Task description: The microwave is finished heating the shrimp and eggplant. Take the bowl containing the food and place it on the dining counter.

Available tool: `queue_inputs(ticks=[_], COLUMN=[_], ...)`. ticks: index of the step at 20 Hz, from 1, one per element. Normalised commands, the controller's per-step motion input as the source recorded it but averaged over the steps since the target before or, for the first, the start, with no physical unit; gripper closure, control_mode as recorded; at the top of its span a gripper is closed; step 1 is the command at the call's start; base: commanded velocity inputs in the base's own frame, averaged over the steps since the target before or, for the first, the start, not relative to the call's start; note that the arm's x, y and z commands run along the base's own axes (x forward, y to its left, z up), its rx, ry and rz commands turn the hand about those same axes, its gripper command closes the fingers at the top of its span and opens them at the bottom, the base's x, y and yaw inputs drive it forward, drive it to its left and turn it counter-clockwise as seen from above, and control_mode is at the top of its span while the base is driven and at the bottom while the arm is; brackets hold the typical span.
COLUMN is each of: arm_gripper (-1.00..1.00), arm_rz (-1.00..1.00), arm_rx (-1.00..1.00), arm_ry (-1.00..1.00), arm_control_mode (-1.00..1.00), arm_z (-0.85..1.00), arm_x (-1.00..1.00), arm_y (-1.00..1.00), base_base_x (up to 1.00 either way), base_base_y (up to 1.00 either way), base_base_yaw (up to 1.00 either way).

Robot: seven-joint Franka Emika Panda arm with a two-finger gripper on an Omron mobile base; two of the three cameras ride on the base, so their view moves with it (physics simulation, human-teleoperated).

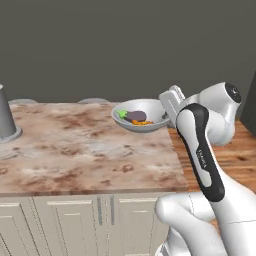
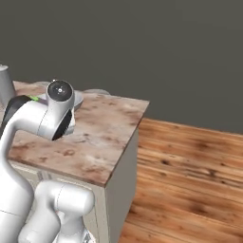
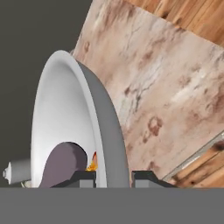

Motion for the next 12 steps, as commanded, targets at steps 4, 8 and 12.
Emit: queue_inputs(ticks=[4, 8, 12], arm_gripper=[1.00, 1.00, 1.00], arm_rz=[0.00, 0.12, 0.11], arm_rx=[0.00, 0.00, 0.00], arm_ry=[0.00, 0.00, 0.06], arm_control_mode=[1.00, -1.00, -1.00], arm_z=[0.00, -0.04, -0.28], arm_x=[0.00, 0.67, 1.00], arm_y=[0.00, -0.33, -0.29], base_base_x=[0.48, 0.17, 0.00], base_base_y=[-0.59, -0.11, 0.00], base_base_yaw=[0.22, 0.05, 0.00])
